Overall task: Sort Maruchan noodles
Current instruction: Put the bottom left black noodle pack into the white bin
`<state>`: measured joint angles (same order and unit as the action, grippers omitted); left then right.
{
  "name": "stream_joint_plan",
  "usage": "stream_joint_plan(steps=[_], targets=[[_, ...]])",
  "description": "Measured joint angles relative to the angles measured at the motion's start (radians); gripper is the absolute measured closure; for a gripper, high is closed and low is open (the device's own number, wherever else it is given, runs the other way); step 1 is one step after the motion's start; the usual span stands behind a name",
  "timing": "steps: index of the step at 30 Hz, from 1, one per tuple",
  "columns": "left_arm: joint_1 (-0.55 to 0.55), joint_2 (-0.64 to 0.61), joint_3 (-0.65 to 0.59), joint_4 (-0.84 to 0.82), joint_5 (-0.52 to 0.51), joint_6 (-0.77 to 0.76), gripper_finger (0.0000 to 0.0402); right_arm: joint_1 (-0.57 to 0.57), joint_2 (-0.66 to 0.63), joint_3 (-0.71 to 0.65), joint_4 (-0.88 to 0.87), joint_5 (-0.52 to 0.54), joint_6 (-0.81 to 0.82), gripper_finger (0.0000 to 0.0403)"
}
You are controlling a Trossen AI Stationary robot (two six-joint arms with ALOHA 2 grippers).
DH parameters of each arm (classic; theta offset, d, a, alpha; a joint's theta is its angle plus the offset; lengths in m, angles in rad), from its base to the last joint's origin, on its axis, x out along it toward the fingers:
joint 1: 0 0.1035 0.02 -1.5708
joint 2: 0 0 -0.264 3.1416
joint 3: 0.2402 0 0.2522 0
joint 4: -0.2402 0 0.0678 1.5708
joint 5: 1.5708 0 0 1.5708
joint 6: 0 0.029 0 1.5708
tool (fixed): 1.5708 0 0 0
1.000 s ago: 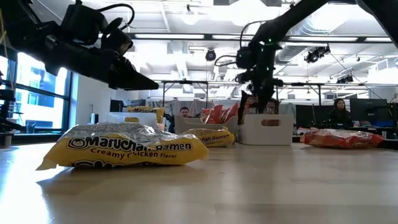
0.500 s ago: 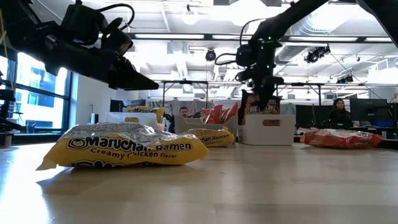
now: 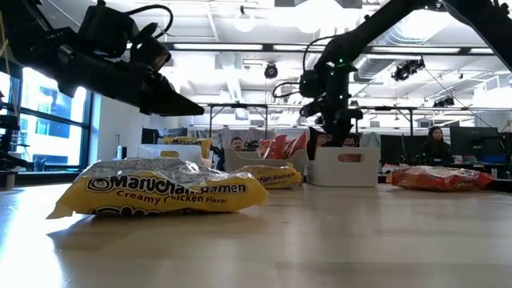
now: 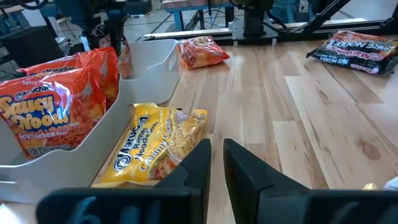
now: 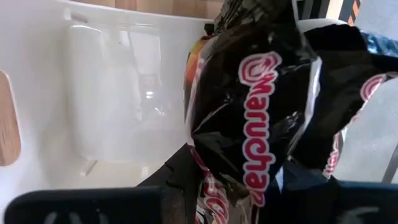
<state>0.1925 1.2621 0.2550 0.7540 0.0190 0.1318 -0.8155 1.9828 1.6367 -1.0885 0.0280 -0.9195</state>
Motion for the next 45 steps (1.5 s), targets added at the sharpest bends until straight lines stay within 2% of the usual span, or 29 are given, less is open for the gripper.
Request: stream_joint_plan(steps=[11, 21, 29, 34, 39, 45], targets=[[0.0, 0.0, 0.0, -0.002, 0.0, 0.0, 0.0367, 0.0, 0.031, 0.0, 0.028, 0.006, 0.026, 0.0314], [-0.001, 0.0, 0.0, -0.005, 0.0, 0.0, 0.0367, 0.043, 0.031, 0.0, 0.056, 0.138, 0.084, 0.0233], [-0.001, 0.0, 0.0, -0.021, 0.0, 0.0, 0.0367, 0.041, 0.027, 0.11, -0.109, 0.176, 0.168, 0.0227], [-0.001, 0.0, 0.0, -0.025, 0.0, -0.006, 0.0367, 0.019, 0.025, 0.198, -0.243, 0.127, 0.277, 0.0227], [-0.001, 0.0, 0.0, -0.025, 0.0, -0.007, 0.0367, -0.015, 0.024, 0.214, -0.297, 0.081, 0.365, 0.0263], [-0.001, 0.0, 0.0, -0.025, 0.0, -0.007, 0.0367, -0.025, 0.027, 0.214, -0.291, 0.019, 0.365, 0.0362]])
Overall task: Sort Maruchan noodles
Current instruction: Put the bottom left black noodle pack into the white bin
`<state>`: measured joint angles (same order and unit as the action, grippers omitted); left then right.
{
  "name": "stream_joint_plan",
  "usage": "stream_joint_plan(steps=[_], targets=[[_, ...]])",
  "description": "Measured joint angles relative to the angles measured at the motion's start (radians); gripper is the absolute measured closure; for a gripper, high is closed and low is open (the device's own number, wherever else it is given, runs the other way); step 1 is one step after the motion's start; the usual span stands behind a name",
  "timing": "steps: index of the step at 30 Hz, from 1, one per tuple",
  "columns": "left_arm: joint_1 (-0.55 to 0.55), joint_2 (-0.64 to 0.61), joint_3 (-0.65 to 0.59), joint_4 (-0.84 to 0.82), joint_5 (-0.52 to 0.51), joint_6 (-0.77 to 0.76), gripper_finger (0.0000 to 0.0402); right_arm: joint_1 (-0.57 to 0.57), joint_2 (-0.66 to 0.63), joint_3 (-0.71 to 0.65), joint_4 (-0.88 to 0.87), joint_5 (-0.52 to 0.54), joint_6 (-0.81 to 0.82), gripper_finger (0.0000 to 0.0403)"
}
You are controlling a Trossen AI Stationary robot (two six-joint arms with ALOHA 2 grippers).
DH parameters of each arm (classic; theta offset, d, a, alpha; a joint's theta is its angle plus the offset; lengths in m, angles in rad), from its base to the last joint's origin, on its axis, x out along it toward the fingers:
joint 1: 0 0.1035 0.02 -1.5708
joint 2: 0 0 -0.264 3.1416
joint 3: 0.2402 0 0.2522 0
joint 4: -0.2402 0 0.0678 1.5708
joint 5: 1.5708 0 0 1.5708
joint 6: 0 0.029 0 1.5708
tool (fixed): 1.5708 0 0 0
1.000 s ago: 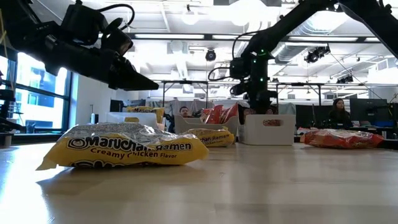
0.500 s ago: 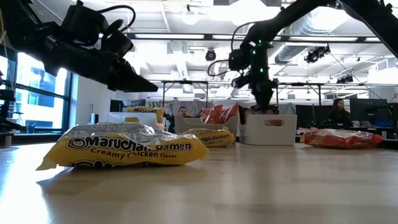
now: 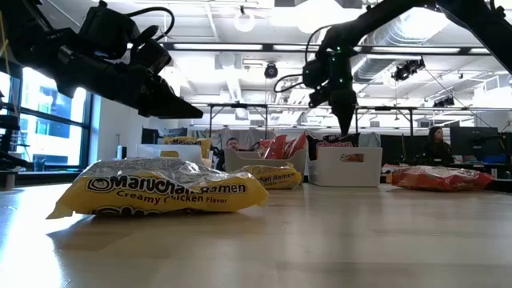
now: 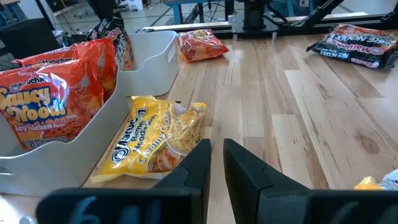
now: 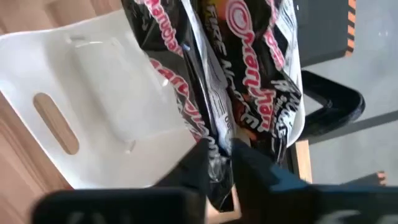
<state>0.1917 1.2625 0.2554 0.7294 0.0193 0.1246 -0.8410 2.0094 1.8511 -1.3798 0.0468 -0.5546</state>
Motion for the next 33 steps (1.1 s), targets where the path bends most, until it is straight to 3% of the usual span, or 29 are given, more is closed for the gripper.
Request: stream_joint_plan(steps=[3, 33], targets=[[-0.002, 0.0, 0.0, 0.0, 0.0, 0.0, 0.0367, 0.0, 0.0, 0.0, 0.0, -0.022, -0.007, 0.0395], [-0.003, 0.0, 0.0, -0.003, 0.0, -0.019, 0.0367, -0.1, 0.007, -0.001, 0.036, -0.067, 0.005, 0.0403]])
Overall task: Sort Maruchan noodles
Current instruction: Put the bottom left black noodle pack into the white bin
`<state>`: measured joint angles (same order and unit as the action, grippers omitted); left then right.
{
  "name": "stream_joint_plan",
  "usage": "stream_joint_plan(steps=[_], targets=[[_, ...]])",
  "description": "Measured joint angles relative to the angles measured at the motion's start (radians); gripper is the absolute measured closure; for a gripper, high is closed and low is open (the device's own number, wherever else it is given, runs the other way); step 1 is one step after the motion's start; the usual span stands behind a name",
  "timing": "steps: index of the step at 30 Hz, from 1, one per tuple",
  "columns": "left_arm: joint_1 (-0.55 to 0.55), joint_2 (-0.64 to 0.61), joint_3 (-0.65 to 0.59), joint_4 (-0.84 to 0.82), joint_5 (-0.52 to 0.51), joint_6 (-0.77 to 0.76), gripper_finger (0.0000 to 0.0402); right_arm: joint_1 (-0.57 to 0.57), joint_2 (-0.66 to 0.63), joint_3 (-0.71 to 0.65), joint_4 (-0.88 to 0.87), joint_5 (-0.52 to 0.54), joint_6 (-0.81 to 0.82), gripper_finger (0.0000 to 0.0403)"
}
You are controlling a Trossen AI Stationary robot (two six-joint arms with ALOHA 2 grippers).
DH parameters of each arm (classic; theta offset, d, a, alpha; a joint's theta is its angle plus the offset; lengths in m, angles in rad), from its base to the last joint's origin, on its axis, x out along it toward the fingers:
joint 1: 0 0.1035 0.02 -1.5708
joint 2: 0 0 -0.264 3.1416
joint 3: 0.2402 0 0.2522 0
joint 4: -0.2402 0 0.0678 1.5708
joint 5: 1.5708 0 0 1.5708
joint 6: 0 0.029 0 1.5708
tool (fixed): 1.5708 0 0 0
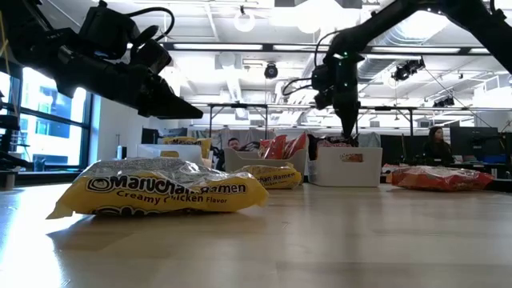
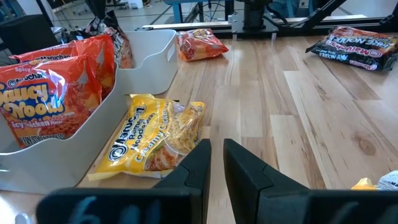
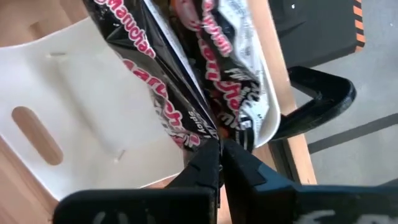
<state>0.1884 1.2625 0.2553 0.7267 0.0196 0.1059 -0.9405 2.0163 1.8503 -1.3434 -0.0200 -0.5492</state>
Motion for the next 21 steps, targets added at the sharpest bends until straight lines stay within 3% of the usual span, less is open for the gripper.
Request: stream_joint_plan(steps=[6, 21], targets=[[0.0, 0.0, 0.0, 0.0, 0.0, 0.0, 0.0367, -0.023, 0.0, 0.0, 0.035, 0.043, 0.003, 0.0403], [0.0, 0.0, 0.0, -0.027, 0.0, 0.0, 0.0367, -0.026, -0.039, 0.0, 0.016, -0.026, 0.054, 0.0403]])
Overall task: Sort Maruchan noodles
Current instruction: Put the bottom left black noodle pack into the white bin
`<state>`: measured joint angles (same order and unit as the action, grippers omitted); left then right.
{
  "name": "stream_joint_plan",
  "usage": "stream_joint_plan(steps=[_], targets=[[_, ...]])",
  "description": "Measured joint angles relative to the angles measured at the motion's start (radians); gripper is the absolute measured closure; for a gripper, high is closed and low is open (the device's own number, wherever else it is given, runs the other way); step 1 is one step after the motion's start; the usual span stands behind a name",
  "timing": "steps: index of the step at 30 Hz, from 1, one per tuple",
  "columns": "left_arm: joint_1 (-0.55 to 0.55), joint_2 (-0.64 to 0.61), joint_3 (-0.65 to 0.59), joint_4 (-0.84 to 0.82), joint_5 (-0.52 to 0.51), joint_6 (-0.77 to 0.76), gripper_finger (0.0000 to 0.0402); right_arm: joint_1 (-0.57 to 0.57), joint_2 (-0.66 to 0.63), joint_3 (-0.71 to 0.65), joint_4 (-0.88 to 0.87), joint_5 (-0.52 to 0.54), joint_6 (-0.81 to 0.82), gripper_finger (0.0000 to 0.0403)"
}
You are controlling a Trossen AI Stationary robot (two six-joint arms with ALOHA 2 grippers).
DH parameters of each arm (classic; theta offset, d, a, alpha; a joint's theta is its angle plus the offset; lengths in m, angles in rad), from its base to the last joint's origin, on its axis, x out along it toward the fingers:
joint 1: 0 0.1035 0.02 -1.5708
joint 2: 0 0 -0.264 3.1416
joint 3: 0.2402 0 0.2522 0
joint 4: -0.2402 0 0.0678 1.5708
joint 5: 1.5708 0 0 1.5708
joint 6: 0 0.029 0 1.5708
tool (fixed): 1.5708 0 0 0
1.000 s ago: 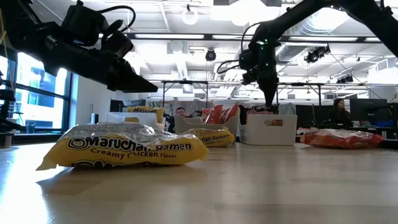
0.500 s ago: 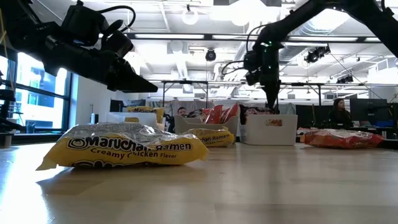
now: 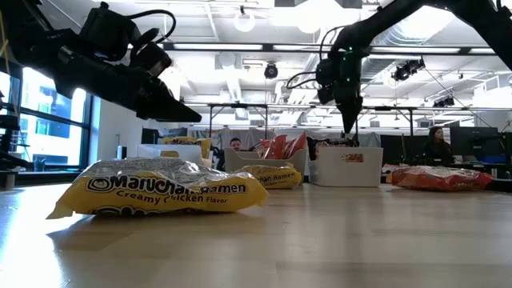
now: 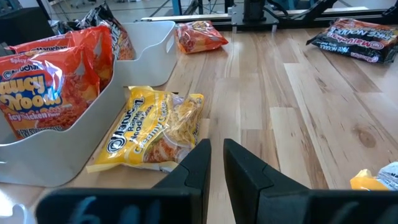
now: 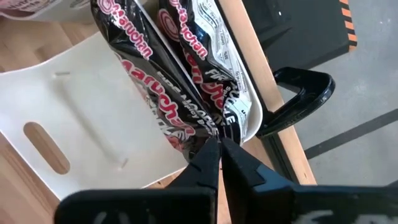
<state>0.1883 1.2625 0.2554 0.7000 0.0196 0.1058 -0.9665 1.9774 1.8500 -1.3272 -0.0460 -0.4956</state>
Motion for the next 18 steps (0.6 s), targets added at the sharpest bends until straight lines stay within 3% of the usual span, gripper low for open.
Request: stream_joint_plan(steps=[9, 18], targets=[[0.0, 0.0, 0.0, 0.0, 0.0, 0.001, 0.0367, 0.01, 0.003, -0.005, -0.014, -0.001, 0.023, 0.0403], [0.0, 0.0, 0.0, 0.0, 0.0, 0.001, 0.0367, 0.034, -0.004, -0.21, 0.113, 0.036, 0.054, 0.0403]])
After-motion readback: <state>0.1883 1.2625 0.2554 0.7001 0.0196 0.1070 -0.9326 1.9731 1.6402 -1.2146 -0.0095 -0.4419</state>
